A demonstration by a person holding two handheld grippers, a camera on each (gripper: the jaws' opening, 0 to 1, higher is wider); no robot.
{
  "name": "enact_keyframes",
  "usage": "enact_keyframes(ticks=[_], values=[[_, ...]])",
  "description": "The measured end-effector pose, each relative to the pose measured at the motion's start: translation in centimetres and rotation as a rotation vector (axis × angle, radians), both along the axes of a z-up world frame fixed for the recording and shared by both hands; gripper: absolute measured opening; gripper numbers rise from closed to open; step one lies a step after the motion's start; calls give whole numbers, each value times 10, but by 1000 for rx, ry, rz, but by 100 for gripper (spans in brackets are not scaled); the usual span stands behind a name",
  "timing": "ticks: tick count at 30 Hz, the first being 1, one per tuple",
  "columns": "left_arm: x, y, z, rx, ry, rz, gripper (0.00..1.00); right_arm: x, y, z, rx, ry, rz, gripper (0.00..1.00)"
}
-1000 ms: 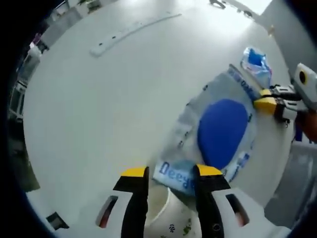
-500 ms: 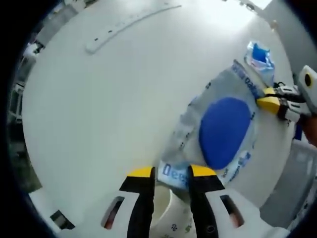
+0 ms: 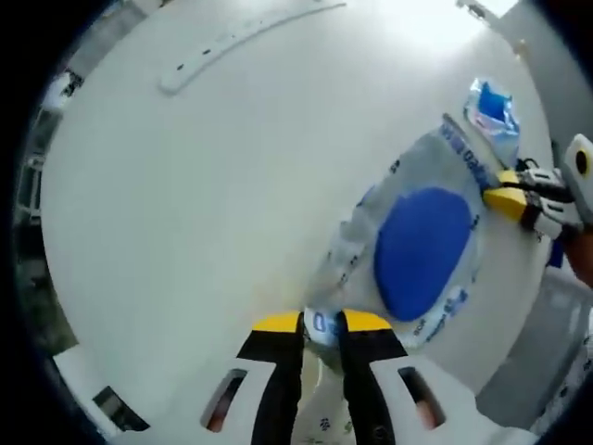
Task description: Arrange the tabletop items into an orderly group along one side of the table until the central work area is clear of visible clutter.
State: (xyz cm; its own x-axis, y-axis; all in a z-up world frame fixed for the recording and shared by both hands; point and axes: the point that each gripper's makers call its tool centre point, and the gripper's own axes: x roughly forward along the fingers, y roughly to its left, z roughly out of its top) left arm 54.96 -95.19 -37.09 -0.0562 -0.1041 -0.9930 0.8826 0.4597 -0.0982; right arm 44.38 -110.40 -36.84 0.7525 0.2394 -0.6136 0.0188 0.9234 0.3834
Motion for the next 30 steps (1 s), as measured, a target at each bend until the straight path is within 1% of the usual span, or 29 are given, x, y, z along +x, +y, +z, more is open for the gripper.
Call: enact_keyframes(ticks=[3, 4, 5, 6, 7, 9, 11, 15, 21, 30], values=[[1, -1, 0, -3, -2, 8, 8, 0, 0, 0, 0, 1, 2, 1], [2, -1, 1, -5, -9, 4, 6, 0, 0, 0, 1, 0, 1, 1], [3, -4, 2, -22, -9, 33, 4, 0, 0, 0, 3, 0, 2, 0], [2, -2, 2, -15, -4, 42, 4, 0, 0, 1, 3, -1, 4, 0], [1, -2, 2, -21, -5, 30, 4, 0, 0, 1, 4, -1, 5, 0], [2, -2, 2, -31, -4, 44, 3, 0, 0, 1, 3, -2, 7, 0], [2, -3, 1, -35, -8, 34, 3, 0, 0, 1, 4, -2, 6, 0], [2, -5, 3, -52, -8, 44, 0, 1, 0, 1, 9, -4, 1, 0], [2, -6, 2, -60, -3, 57, 0, 0, 0, 2, 10, -5, 2, 0], [2, -8, 3, -61, 14, 84, 0, 0, -1, 2, 33, -3, -10, 0]])
